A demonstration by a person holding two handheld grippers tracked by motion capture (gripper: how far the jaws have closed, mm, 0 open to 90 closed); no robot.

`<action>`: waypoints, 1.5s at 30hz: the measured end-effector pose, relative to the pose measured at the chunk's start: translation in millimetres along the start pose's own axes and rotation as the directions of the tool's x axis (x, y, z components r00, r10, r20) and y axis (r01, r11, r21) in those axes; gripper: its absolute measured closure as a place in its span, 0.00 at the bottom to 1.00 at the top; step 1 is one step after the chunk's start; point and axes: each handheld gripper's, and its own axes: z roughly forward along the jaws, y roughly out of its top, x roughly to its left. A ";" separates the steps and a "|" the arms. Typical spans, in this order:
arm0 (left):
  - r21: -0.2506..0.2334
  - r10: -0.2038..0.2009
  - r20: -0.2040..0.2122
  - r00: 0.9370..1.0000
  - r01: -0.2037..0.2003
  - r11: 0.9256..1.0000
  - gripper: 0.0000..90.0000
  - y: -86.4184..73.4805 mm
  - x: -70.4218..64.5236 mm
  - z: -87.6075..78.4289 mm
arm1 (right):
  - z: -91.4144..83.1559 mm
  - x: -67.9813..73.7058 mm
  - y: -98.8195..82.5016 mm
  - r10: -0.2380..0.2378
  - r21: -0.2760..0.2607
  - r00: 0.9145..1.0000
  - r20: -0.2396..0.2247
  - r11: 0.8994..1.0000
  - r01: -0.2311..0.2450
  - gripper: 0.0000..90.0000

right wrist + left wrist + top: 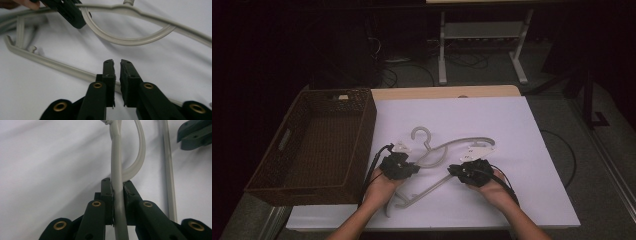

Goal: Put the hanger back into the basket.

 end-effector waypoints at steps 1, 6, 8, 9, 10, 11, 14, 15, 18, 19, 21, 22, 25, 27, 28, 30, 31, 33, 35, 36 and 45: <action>-0.003 -0.001 -0.002 1.000 0.001 1.000 0.91 0.2 0.3 -0.6 | -2.0 -1.1 -0.1 0.000 -0.013 1.000 -0.003 1.000 0.000 0.84; -0.011 0.000 -0.010 1.000 0.000 1.000 0.91 1.6 0.6 -4.0 | -11.9 -2.6 -0.4 0.022 -0.064 1.000 -0.016 0.998 -0.023 0.63; -0.014 0.001 -0.002 1.000 -0.001 1.000 0.91 2.7 1.1 -5.7 | -15.8 -3.3 -0.8 0.038 -0.082 0.999 -0.022 0.996 -0.039 0.57; -0.013 0.004 0.001 1.000 -0.004 1.000 0.91 3.4 1.2 -6.4 | -17.5 -3.2 -1.2 0.044 -0.093 0.999 -0.023 0.995 -0.046 0.52; -0.014 0.008 0.003 1.000 -0.007 1.000 0.91 4.3 1.2 -7.4 | -19.0 -3.2 -1.6 0.047 -0.098 0.999 -0.016 0.994 -0.048 0.48; -0.017 0.004 0.004 1.000 -0.004 1.000 0.91 5.1 0.5 -8.4 | -20.9 -2.7 -1.8 0.060 -0.098 0.998 -0.020 0.993 -0.062 0.45; -0.027 0.011 0.007 1.000 -0.011 1.000 0.91 8.2 -0.4 -13.2 | -28.0 -1.4 -3.6 0.070 -0.124 0.997 -0.011 0.990 -0.071 0.34; -0.032 0.014 0.007 1.000 -0.014 0.999 0.91 9.3 -1.0 -15.1 | -30.8 -1.0 -4.1 0.067 -0.138 0.998 -0.011 0.988 -0.068 0.30; -0.045 0.019 0.012 1.000 -0.018 0.999 0.91 12.6 -2.9 -19.7 | -40.1 0.9 -5.5 0.059 -0.161 0.998 0.018 0.985 -0.055 0.21; -0.040 0.026 0.013 1.000 -0.026 0.999 0.91 14.1 -3.0 -21.1 | -42.9 1.4 -6.0 0.064 -0.169 0.998 0.027 0.984 -0.058 0.18; -0.038 0.031 0.016 0.999 -0.030 0.999 0.91 17.2 -3.7 -22.4 | -49.5 1.6 -8.4 0.064 -0.188 0.997 0.033 0.981 -0.056 0.18; -0.038 0.033 0.020 0.999 -0.032 0.999 0.91 18.8 -3.8 -23.0 | -52.6 1.9 -10.0 0.065 -0.199 0.997 0.034 0.978 -0.057 0.18; -0.040 0.036 0.019 0.999 -0.036 0.999 0.91 23.8 -5.0 -24.9 | -60.7 2.3 -15.1 0.067 -0.214 0.997 0.039 0.975 -0.058 0.18; -0.047 0.031 0.017 0.999 -0.031 0.998 0.91 27.7 -5.5 -26.4 | -65.3 2.8 -17.9 0.073 -0.222 0.996 0.045 0.973 -0.061 0.17; -0.048 0.033 0.016 0.999 -0.032 0.998 0.91 30.1 -4.9 -27.6 | -67.7 2.9 -19.4 0.074 -0.224 0.996 0.046 0.972 -0.062 0.17; -0.051 0.028 0.014 1.000 -0.027 0.998 0.91 35.0 -4.1 -30.3 | -71.6 2.3 -23.2 0.075 -0.235 0.996 0.050 0.970 -0.061 0.17; -0.050 0.027 0.010 1.000 -0.027 0.998 0.91 37.6 -3.6 -32.1 | -73.5 1.7 -25.3 0.078 -0.241 0.996 0.049 0.968 -0.064 0.17; -0.054 0.030 0.001 1.000 -0.030 0.998 0.91 42.9 -3.0 -36.3 | -76.8 1.1 -29.0 0.088 -0.240 0.995 0.053 0.968 -0.073 0.17; -0.053 0.033 -0.004 0.999 -0.034 0.998 0.91 48.2 -1.6 -41.4 | -80.9 0.3 -33.3 0.098 -0.246 0.993 0.062 0.966 -0.080 0.17; -0.054 0.038 -0.006 0.999 -0.038 0.998 0.91 50.7 -0.7 -44.0 | -82.9 -0.3 -35.0 0.101 -0.250 0.993 0.061 0.965 -0.083 0.17; -0.054 0.042 -0.036 0.998 -0.044 0.998 0.91 67.0 5.4 -65.2 | -92.8 -6.5 -41.1 0.138 -0.280 0.987 0.082 0.954 -0.110 0.17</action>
